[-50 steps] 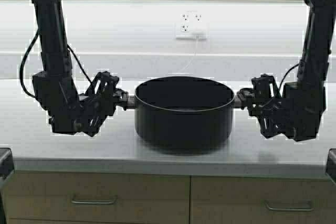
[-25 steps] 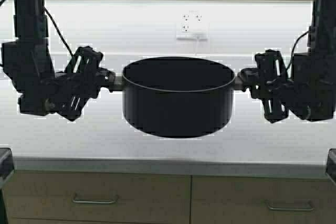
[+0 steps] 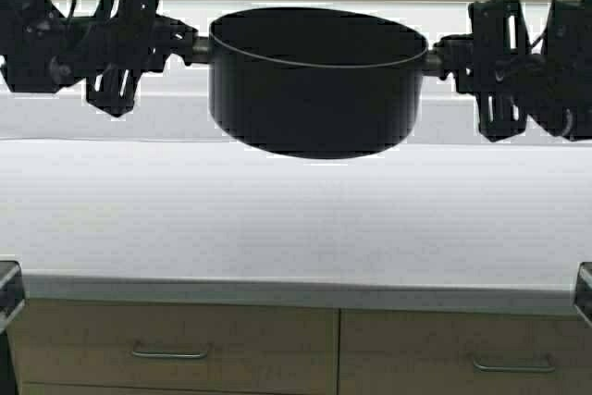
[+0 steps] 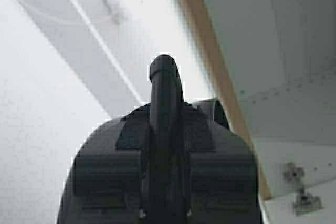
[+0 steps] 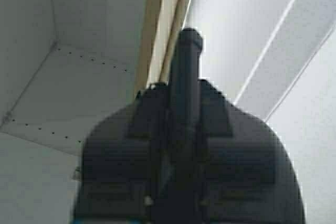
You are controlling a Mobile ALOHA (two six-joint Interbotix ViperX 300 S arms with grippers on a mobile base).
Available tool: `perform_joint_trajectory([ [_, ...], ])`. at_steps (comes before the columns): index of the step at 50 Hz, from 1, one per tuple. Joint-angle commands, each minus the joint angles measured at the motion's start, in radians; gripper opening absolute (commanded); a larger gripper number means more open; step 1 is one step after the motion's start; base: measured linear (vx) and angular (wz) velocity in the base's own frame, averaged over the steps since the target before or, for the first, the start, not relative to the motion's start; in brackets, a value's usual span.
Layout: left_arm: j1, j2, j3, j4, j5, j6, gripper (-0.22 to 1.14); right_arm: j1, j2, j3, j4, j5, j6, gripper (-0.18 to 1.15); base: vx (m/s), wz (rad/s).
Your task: Open the cabinet, put the pot inside, then close it
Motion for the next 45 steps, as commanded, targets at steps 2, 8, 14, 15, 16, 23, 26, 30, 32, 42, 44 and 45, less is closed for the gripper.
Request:
perform_joint_trajectory([
  [2, -0.018, -0.121, -0.052, 0.009, 0.112, 0.055, 0.03, 0.031, -0.161, -0.005, -0.008, 0.072, -0.003, 0.08, 0.00, 0.00],
  [8, -0.018, -0.189, -0.091, 0.011, 0.224, 0.061, 0.03, 0.031, -0.268, -0.011, -0.008, 0.184, 0.000, 0.08, 0.00, 0.00],
  [14, -0.018, -0.249, -0.132, 0.011, 0.331, 0.067, 0.03, 0.029, -0.368, -0.028, -0.009, 0.325, -0.003, 0.08, 0.00, 0.00],
  [15, -0.018, -0.261, -0.143, 0.011, 0.357, 0.071, 0.03, 0.031, -0.383, -0.032, -0.009, 0.348, -0.003, 0.08, 0.00, 0.00],
  [16, -0.018, -0.268, -0.152, 0.011, 0.373, 0.074, 0.03, 0.029, -0.396, -0.037, -0.011, 0.367, 0.000, 0.08, 0.00, 0.00],
  [23, -0.017, -0.316, -0.204, 0.006, 0.474, 0.089, 0.03, 0.029, -0.479, -0.067, -0.012, 0.463, 0.011, 0.08, 0.00, 0.00],
  [26, -0.018, -0.330, -0.222, 0.006, 0.515, 0.092, 0.03, 0.029, -0.512, -0.080, -0.009, 0.503, 0.011, 0.08, 0.00, 0.00],
  [30, -0.017, -0.345, -0.245, 0.005, 0.561, 0.097, 0.03, 0.029, -0.561, -0.100, -0.008, 0.588, 0.006, 0.08, 0.00, 0.00],
  [32, -0.018, -0.350, -0.255, 0.005, 0.578, 0.097, 0.03, 0.029, -0.581, -0.114, -0.008, 0.624, 0.003, 0.08, 0.00, 0.00],
  [42, -0.018, -0.353, -0.313, -0.012, 0.623, 0.097, 0.03, 0.029, -0.618, -0.198, 0.003, 0.749, 0.006, 0.08, 0.00, 0.00],
  [44, -0.017, -0.351, -0.327, -0.017, 0.634, 0.098, 0.03, 0.029, -0.620, -0.216, 0.008, 0.764, 0.006, 0.08, 0.00, 0.00],
  [45, -0.017, -0.350, -0.334, -0.018, 0.640, 0.100, 0.03, 0.029, -0.620, -0.224, 0.011, 0.770, 0.005, 0.08, 0.00, 0.00],
])
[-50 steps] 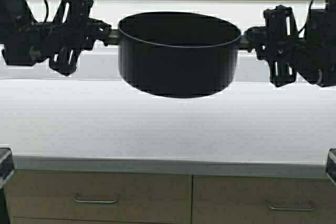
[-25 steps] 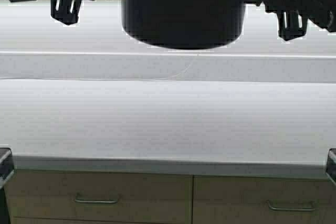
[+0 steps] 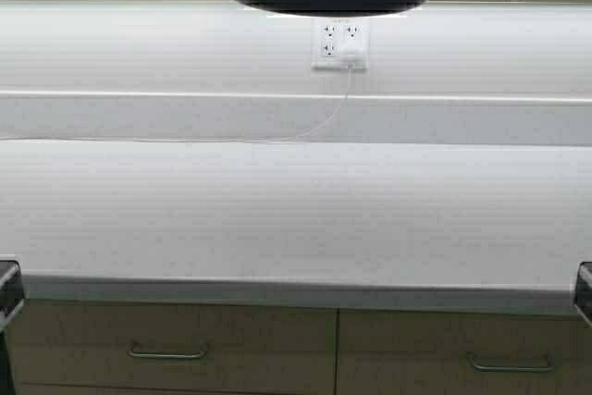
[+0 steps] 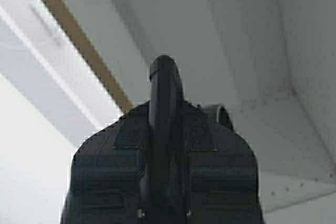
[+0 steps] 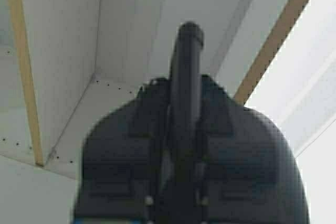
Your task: Open the cabinet, put the pot inside, then close it
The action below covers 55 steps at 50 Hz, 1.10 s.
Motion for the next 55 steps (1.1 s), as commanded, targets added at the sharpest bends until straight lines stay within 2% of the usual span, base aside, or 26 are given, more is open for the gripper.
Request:
perform_joint_trajectory([
  [1, -0.025, -0.009, -0.072, -0.002, 0.028, 0.063, 0.03, 0.032, -0.038, -0.097, -0.002, 0.035, -0.018, 0.08, 0.00, 0.00],
  [13, -0.023, 0.031, -0.195, -0.021, 0.118, 0.120, 0.03, 0.032, -0.034, -0.210, 0.008, 0.143, -0.023, 0.08, 0.00, 0.00],
  [20, -0.023, 0.084, -0.288, -0.091, 0.153, 0.158, 0.03, 0.017, -0.008, -0.295, 0.034, 0.198, -0.023, 0.08, 0.02, -0.02],
  [37, -0.021, 0.195, -0.528, -0.176, 0.225, 0.196, 0.03, -0.003, 0.117, -0.583, 0.052, 0.385, -0.023, 0.08, 0.07, -0.06],
  [55, 0.017, 0.285, -0.655, -0.256, 0.284, 0.235, 0.03, -0.003, 0.235, -0.750, 0.094, 0.479, -0.020, 0.08, 0.11, -0.06],
])
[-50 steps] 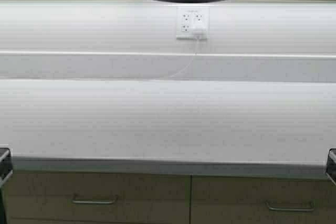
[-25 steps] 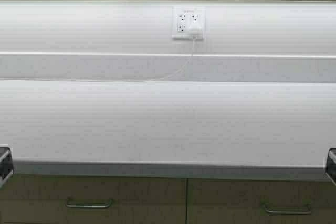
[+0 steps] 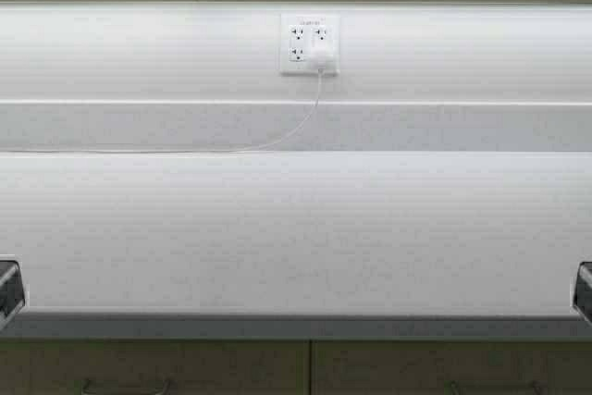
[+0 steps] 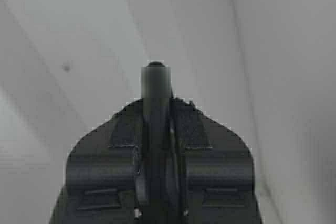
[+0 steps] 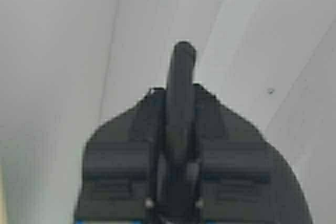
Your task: Open the cabinet, put the pot inside, then close it
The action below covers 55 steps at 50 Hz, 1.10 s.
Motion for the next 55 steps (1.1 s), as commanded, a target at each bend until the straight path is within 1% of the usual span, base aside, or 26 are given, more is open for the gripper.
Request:
perform_joint_trajectory([
  [1, -0.028, 0.021, -0.074, -0.003, 0.023, 0.078, 0.03, 0.038, 0.002, -0.087, 0.015, 0.018, 0.000, 0.08, 0.12, 0.02],
  [7, -0.009, 0.049, -0.114, -0.005, 0.064, 0.081, 0.03, 0.037, 0.011, -0.092, 0.018, 0.020, 0.000, 0.08, 0.11, 0.04],
  [12, -0.009, 0.052, -0.117, -0.003, 0.069, 0.081, 0.03, 0.037, 0.008, -0.087, 0.020, 0.020, 0.000, 0.07, 0.13, 0.04],
  [28, -0.020, 0.038, -0.058, -0.011, 0.071, 0.071, 0.03, 0.038, -0.031, -0.006, 0.020, 0.020, -0.002, 0.07, 0.15, 0.02],
  [40, -0.020, 0.077, -0.041, -0.032, 0.057, 0.074, 0.03, 0.035, 0.021, 0.011, 0.018, 0.017, -0.003, 0.07, 0.09, 0.02],
  [55, -0.020, 0.120, -0.023, -0.043, 0.038, 0.072, 0.03, 0.035, 0.086, 0.074, 0.021, -0.072, 0.000, 0.07, 0.05, 0.01],
])
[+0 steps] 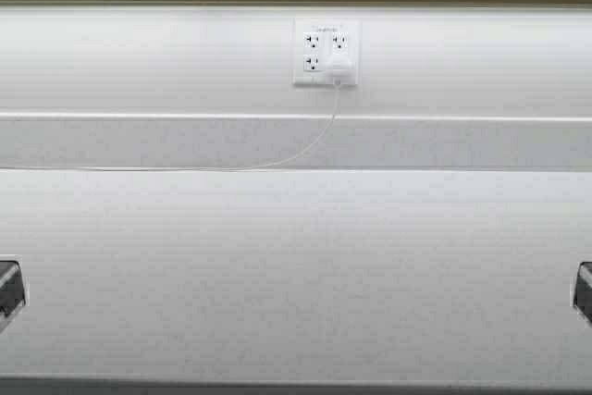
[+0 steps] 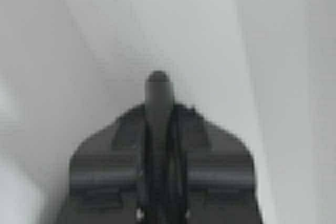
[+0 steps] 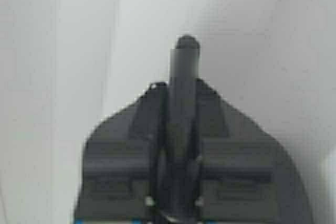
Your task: Open the cabinet, put the pot inside, then close it
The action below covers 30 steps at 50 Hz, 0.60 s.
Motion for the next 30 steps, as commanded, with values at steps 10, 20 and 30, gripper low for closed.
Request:
perform_joint_trajectory([
  [10, -0.046, 0.029, 0.017, -0.046, -0.038, 0.046, 0.03, 0.035, 0.051, 0.014, -0.006, -0.167, 0.003, 0.07, 0.02, 0.00],
  [20, -0.046, 0.032, 0.081, -0.069, -0.235, -0.011, 0.12, 0.028, 0.064, 0.017, 0.038, -0.189, -0.003, 0.37, 0.00, 0.00],
  [30, -0.037, 0.028, 0.137, -0.074, -0.465, -0.104, 0.77, 0.002, 0.051, 0.025, 0.048, -0.258, -0.003, 1.09, 0.00, 0.00],
])
